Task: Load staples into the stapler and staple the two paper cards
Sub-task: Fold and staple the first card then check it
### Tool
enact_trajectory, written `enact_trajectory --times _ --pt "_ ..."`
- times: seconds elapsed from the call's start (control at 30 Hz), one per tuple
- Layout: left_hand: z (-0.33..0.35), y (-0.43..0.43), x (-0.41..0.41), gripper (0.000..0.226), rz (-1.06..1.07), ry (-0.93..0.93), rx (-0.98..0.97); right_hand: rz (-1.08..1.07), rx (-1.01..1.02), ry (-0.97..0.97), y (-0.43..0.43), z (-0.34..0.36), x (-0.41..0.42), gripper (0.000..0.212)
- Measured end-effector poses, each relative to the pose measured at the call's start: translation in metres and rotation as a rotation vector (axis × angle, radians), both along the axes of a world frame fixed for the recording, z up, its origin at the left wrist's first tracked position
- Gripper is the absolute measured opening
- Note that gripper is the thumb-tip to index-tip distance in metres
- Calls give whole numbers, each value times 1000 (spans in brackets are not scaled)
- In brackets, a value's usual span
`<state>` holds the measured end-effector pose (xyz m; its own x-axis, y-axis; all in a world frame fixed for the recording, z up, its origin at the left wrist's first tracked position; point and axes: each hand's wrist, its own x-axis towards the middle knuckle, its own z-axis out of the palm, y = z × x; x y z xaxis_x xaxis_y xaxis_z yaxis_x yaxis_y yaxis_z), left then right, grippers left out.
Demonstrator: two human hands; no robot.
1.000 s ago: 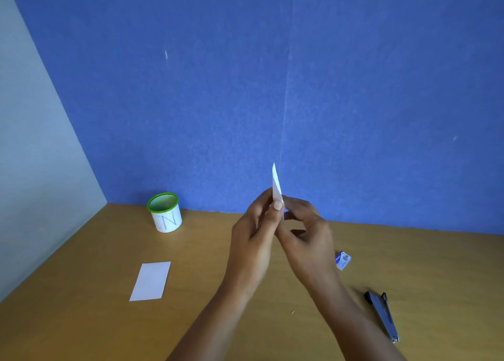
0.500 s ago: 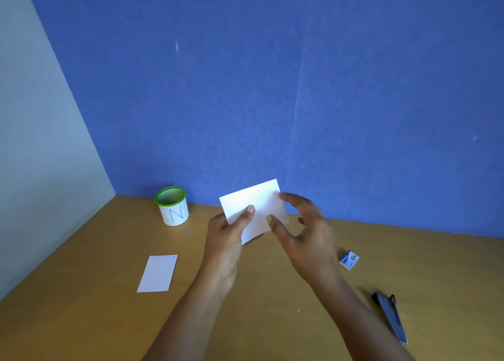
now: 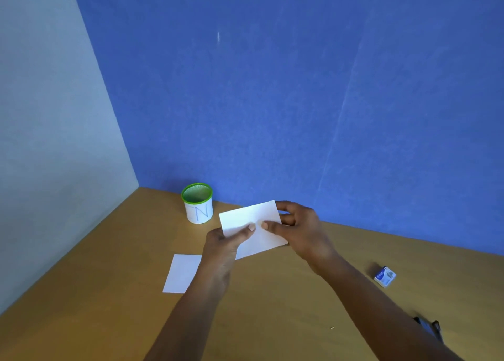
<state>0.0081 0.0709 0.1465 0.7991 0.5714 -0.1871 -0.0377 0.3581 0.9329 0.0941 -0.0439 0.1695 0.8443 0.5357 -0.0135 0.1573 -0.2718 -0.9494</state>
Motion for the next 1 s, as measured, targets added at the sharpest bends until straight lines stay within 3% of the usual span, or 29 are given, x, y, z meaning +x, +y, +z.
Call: enact_trajectory --times 0.23,0.5,0.67,0.83,1.0 --pt "-24 73 25 18 21 53 8 48 -87 45 70 4 24 31" --pt "-74 179 62 10 12 314 137 44 -229 -54 159 -10 64 27" --pt "-117 231 76 21 44 536 636 47 -331 -168 204 -22 94 35" --pt "-149 254 79 25 8 613 1076 54 -383 -231 242 -37 114 40" --pt "-185 269 88 52 -104 689 1328 90 -490 -290 271 -61 127 41"
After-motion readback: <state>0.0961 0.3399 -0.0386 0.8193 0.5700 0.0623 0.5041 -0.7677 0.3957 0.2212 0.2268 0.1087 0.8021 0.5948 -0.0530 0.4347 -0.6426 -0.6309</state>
